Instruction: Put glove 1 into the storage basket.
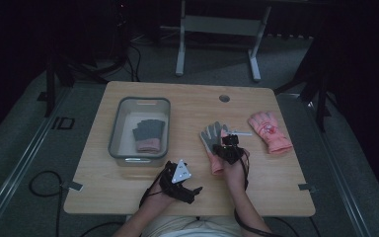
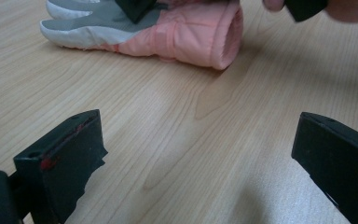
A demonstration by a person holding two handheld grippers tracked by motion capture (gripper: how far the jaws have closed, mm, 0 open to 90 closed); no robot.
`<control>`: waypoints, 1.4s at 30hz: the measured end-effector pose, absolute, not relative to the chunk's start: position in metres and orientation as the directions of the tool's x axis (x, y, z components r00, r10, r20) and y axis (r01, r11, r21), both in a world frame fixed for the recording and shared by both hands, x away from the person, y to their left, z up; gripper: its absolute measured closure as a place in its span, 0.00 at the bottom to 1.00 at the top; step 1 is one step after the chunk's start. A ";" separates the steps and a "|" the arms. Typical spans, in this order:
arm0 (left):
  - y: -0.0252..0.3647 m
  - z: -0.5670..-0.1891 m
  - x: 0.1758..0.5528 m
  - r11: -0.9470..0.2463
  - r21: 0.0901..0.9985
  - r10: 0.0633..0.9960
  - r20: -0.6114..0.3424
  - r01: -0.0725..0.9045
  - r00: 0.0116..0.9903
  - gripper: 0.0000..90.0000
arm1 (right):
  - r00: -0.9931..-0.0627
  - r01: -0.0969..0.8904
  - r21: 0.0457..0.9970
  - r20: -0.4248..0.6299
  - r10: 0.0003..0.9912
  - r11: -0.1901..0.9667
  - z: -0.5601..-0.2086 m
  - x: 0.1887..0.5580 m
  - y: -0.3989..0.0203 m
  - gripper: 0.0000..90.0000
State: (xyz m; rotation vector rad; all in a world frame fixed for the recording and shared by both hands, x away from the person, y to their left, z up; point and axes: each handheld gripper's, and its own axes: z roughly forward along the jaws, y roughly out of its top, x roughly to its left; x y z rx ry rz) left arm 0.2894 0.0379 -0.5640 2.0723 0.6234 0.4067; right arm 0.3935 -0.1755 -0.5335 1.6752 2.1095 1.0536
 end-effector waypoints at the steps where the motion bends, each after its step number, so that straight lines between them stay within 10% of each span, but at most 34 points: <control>1: 0.038 -0.564 0.290 -0.462 0.843 0.573 0.047 0.275 0.818 0.02 | -0.305 0.741 0.667 0.241 0.921 0.071 -0.534 0.394 -0.175 0.96; 11: 0.039 -0.564 0.290 -0.462 0.844 0.568 0.046 0.272 0.822 0.02 | -0.326 0.721 0.692 0.293 0.899 0.036 -0.520 0.391 -0.179 0.83; 22: 0.040 -0.565 0.290 -0.458 0.846 0.571 0.044 0.273 0.819 0.02 | -0.454 0.529 0.825 0.076 0.888 0.200 -0.476 0.393 -0.247 0.84; 42: 0.041 -0.566 0.289 -0.449 0.854 0.569 0.048 0.262 0.821 0.02 | -0.309 0.585 0.782 -0.030 0.951 0.215 -0.491 0.459 -0.386 0.73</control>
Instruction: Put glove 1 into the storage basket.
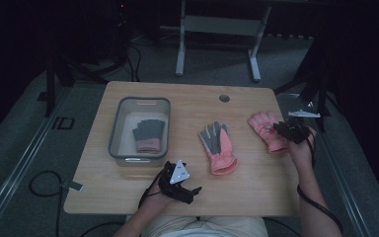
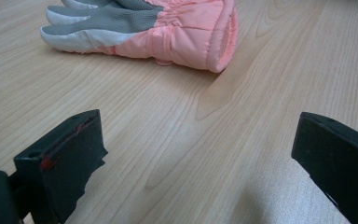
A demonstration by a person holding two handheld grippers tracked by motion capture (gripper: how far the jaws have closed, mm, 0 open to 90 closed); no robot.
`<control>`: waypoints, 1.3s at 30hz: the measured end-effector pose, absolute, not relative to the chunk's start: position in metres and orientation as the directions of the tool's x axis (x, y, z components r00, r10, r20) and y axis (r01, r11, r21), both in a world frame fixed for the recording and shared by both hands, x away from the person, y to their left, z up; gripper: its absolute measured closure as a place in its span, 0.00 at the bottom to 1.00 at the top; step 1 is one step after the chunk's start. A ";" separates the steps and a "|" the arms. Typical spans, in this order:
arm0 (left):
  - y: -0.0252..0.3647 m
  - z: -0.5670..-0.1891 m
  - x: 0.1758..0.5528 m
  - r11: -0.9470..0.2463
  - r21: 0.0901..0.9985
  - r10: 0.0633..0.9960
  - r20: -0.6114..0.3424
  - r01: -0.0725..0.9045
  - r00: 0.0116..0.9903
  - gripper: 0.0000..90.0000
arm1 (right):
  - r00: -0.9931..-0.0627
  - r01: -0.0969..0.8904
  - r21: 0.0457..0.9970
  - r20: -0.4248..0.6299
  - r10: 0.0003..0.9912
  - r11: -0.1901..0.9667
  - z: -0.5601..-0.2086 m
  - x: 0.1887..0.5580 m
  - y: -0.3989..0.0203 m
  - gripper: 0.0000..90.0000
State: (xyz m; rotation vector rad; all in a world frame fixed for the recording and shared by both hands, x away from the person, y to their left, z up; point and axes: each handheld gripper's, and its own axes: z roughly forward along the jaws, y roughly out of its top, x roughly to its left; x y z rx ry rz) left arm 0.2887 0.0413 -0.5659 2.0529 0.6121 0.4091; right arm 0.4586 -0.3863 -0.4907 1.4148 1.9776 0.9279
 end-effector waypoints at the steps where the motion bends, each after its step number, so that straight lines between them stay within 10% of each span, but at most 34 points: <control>1: 0.041 -0.566 0.289 -0.449 0.855 0.568 0.047 0.261 0.822 0.02 | -0.315 0.586 0.779 -0.036 0.949 0.224 -0.493 0.462 -0.387 0.73; 13: 0.041 -0.567 0.288 -0.447 0.857 0.569 0.051 0.257 0.821 0.02 | -0.378 0.638 0.696 -0.087 0.922 0.328 -0.522 0.487 -0.383 0.69; 23: 0.039 -0.568 0.289 -0.456 0.853 0.568 0.058 0.255 0.821 0.02 | -0.371 0.653 0.682 -0.093 0.924 0.331 -0.529 0.488 -0.379 0.92; 39: 0.040 -0.568 0.288 -0.455 0.855 0.574 0.068 0.249 0.816 0.02 | -0.210 0.634 0.757 -0.029 0.977 0.159 -0.467 0.419 -0.336 0.97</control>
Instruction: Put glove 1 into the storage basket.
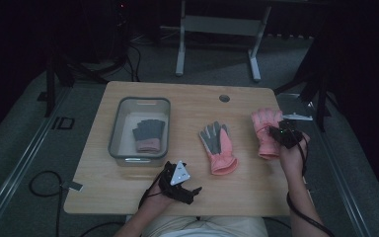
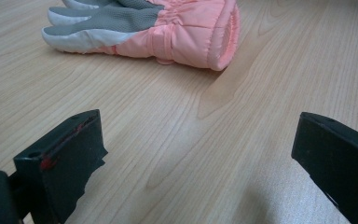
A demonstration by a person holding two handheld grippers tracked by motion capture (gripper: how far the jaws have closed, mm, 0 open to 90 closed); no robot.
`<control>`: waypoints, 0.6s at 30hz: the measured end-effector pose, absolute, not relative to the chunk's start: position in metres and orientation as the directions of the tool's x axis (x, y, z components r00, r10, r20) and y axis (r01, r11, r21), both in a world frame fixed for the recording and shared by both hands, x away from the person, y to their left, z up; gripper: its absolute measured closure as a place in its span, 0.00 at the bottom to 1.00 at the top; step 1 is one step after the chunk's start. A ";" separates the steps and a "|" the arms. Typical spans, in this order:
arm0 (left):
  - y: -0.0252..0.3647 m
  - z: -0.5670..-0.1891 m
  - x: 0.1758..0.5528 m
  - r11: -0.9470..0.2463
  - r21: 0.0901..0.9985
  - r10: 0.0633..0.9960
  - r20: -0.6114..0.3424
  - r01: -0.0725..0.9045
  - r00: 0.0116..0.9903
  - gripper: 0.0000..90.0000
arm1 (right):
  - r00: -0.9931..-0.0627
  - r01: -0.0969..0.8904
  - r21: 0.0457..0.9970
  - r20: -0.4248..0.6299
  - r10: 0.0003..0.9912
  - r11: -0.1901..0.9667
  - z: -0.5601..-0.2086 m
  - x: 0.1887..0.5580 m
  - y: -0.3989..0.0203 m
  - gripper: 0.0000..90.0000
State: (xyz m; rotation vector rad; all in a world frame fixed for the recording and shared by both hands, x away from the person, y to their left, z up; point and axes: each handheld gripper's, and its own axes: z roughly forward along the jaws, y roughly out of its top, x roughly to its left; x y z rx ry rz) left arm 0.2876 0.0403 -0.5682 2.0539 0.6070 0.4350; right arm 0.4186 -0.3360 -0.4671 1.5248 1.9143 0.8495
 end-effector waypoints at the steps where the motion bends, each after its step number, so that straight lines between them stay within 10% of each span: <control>1: 0.040 -0.568 0.288 -0.455 0.855 0.574 0.068 0.249 0.816 0.02 | -0.210 0.634 0.757 -0.029 0.977 0.159 -0.467 0.419 -0.336 0.97; 18: 0.043 -0.568 0.289 -0.446 0.857 0.590 0.065 0.258 0.805 0.02 | -0.158 0.687 0.717 -0.007 0.987 0.115 -0.496 0.379 -0.319 0.97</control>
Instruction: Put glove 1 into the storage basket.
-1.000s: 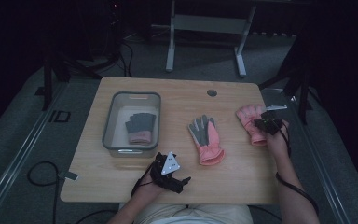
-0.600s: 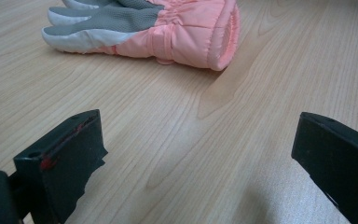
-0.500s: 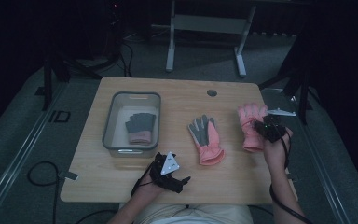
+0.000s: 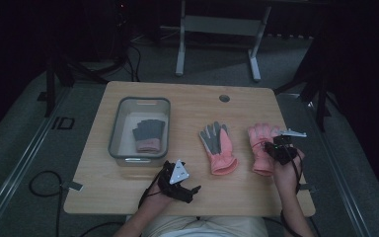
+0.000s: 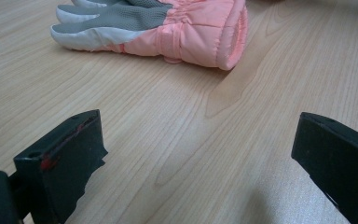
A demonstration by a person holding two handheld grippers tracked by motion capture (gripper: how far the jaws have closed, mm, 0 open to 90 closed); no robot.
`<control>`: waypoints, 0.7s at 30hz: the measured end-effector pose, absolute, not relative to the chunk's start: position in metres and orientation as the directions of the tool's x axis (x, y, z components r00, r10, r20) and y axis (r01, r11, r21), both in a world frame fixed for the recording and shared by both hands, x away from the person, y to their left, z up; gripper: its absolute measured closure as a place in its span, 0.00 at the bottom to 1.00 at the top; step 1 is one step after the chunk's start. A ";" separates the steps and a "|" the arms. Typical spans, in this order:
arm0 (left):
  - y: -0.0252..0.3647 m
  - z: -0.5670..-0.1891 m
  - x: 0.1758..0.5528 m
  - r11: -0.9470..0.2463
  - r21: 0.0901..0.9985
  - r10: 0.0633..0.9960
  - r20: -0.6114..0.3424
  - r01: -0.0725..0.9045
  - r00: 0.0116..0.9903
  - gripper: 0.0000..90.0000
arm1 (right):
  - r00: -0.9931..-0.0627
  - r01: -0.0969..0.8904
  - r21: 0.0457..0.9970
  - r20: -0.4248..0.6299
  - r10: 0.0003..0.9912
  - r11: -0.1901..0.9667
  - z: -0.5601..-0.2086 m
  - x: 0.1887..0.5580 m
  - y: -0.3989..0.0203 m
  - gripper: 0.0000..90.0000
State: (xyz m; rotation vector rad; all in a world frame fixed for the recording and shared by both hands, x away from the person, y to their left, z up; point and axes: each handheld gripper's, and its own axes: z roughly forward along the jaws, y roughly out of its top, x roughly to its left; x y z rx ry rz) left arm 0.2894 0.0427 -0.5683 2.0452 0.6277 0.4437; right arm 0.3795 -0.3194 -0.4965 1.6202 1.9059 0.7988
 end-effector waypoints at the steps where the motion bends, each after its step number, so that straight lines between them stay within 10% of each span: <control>1: 0.043 -0.568 0.289 -0.447 0.857 0.590 0.066 0.257 0.805 0.02 | -0.158 0.691 0.713 -0.008 0.987 0.116 -0.500 0.381 -0.318 0.97; 21: 0.042 -0.568 0.289 -0.452 0.855 0.580 0.067 0.253 0.811 0.02 | -0.216 0.701 0.696 -0.003 0.976 0.157 -0.510 0.387 -0.323 0.86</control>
